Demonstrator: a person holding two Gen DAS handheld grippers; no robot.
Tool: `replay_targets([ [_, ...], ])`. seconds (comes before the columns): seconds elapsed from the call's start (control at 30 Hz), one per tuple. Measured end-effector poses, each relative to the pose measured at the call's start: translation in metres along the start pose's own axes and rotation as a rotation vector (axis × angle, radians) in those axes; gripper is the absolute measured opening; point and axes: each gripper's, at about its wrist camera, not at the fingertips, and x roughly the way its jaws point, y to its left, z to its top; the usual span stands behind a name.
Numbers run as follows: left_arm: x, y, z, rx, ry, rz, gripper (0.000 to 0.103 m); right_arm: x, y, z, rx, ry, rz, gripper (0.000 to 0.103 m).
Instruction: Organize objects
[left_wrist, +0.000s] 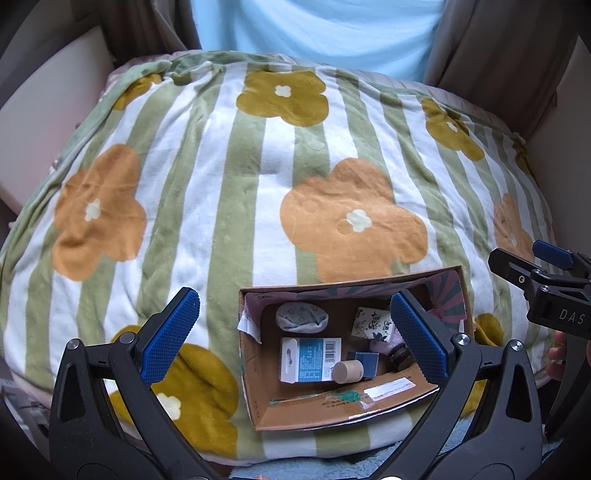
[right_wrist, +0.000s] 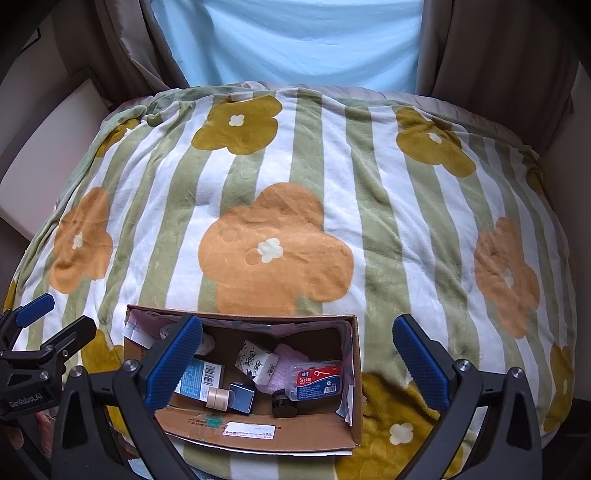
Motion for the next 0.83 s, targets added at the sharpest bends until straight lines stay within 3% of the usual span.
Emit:
replay_targets([
  [0.43,-0.013,-0.006,0.006,0.05,-0.062,0.066,0.103,-0.004,0.003,0.007,-0.005,-0.01,0.002,0.103],
  [0.83,-0.017,-0.011,0.012,0.057,-0.103,0.08,0.103,-0.003,0.003,0.008,-0.01,-0.017,0.004,0.103],
])
